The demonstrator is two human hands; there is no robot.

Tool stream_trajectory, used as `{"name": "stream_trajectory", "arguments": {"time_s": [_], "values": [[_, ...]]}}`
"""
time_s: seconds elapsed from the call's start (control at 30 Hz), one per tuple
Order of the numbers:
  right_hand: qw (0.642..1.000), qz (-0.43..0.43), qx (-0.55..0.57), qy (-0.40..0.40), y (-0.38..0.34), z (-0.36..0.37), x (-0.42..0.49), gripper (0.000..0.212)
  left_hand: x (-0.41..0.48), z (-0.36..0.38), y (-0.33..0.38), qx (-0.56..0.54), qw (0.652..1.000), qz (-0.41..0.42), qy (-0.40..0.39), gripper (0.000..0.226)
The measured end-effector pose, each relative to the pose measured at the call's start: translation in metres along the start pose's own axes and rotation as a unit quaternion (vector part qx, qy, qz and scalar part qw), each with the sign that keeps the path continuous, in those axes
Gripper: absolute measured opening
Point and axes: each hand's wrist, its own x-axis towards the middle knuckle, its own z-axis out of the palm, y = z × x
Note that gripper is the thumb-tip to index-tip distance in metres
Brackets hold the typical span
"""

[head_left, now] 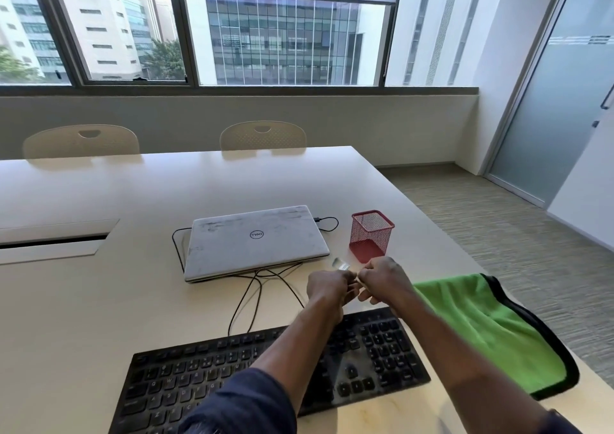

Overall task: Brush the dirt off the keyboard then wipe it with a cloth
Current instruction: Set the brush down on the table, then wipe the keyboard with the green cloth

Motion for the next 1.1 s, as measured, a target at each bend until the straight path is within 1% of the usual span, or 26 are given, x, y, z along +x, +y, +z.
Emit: {"name": "stream_trajectory", "arguments": {"time_s": [0.13,0.3,0.4,0.43,0.5,0.57,0.63,0.7,0.77,0.8,0.87,0.93,1.0,1.03,1.1], "values": [[0.999,0.033,-0.002,0.004,0.008,0.007,0.016,0.012,0.021,0.008,-0.005,0.013,0.999,-0.014,0.027,0.009],[0.997,0.066,-0.041,0.009,0.020,0.016,0.034,0.021,0.034,0.016,-0.014,0.038,0.998,-0.022,0.037,0.010],[0.990,0.061,-0.122,0.035,0.024,0.017,0.042,0.026,0.053,0.014,-0.024,0.120,0.990,0.003,0.069,0.021],[0.987,0.061,-0.142,0.038,0.025,0.016,0.042,0.028,0.057,0.013,-0.027,0.150,0.986,0.006,0.076,0.022],[0.985,0.055,-0.159,0.042,0.027,0.013,0.039,0.030,0.075,0.012,-0.036,0.180,0.981,0.011,0.073,0.020],[0.984,0.042,-0.164,0.055,0.030,0.004,0.034,0.028,0.073,0.013,-0.033,0.224,0.972,0.024,0.068,0.021],[0.985,0.018,-0.157,0.075,0.032,-0.013,0.024,0.023,0.072,0.016,-0.032,0.264,0.960,0.063,0.061,0.019],[0.979,-0.014,-0.159,0.124,0.036,-0.035,0.012,0.016,0.045,0.025,-0.018,0.311,0.938,0.140,0.056,0.016],[0.971,-0.030,-0.162,0.173,0.046,-0.058,0.001,0.013,0.030,0.038,-0.014,0.365,0.906,0.211,0.037,0.023],[0.969,-0.030,-0.176,0.168,0.052,-0.068,-0.004,0.015,0.025,0.046,-0.015,0.388,0.891,0.233,0.024,0.025],[0.969,-0.013,-0.224,0.100,0.065,-0.079,-0.009,0.028,0.024,0.062,-0.021,0.423,0.872,0.246,-0.013,0.032],[0.966,0.000,-0.257,0.039,0.082,-0.079,-0.011,0.039,0.021,0.079,-0.029,0.484,0.842,0.230,-0.062,0.036],[0.965,-0.012,-0.259,0.028,0.096,-0.075,-0.012,0.040,0.019,0.093,-0.036,0.551,0.802,0.211,-0.092,0.036],[0.965,-0.023,-0.259,0.033,0.101,-0.074,-0.011,0.039,0.019,0.098,-0.038,0.571,0.789,0.207,-0.096,0.036],[0.965,-0.044,-0.255,0.036,0.109,-0.073,-0.011,0.035,0.018,0.104,-0.040,0.586,0.778,0.203,-0.095,0.034]]}}
